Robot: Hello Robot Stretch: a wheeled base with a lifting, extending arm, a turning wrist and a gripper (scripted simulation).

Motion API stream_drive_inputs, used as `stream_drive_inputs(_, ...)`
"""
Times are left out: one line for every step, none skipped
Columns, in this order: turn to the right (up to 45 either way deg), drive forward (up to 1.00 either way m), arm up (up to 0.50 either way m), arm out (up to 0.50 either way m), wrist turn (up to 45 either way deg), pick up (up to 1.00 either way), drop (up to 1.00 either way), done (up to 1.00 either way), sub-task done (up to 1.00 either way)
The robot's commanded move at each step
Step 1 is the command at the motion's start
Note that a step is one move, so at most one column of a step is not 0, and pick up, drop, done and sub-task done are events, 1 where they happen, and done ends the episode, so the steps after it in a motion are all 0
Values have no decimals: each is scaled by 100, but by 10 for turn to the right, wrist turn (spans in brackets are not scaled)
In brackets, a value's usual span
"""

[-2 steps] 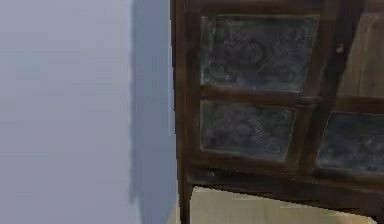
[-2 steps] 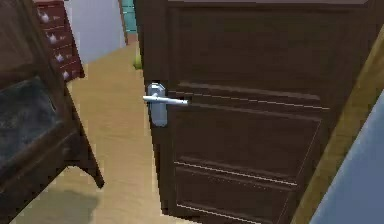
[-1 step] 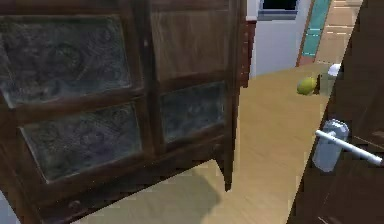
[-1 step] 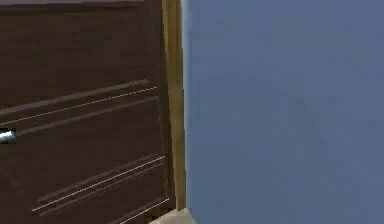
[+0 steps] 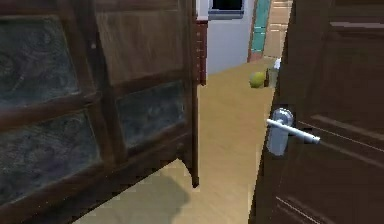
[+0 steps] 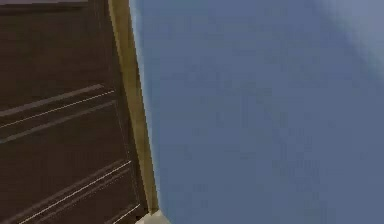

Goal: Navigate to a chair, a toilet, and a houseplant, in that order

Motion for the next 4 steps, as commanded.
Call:
stream_drive_inputs(0, 80, 0, 0, 0, 0, 0, 0, 0)
stream_drive_inputs(270, 0, 0, 0, 0, 0, 0, 0, 0)
stream_drive_inputs(0, 50, 0, 0, 0, 0, 0, 0, 0)
stream_drive_inputs(-150, 0, 0, 0, 0, 0, 0, 0, 0)
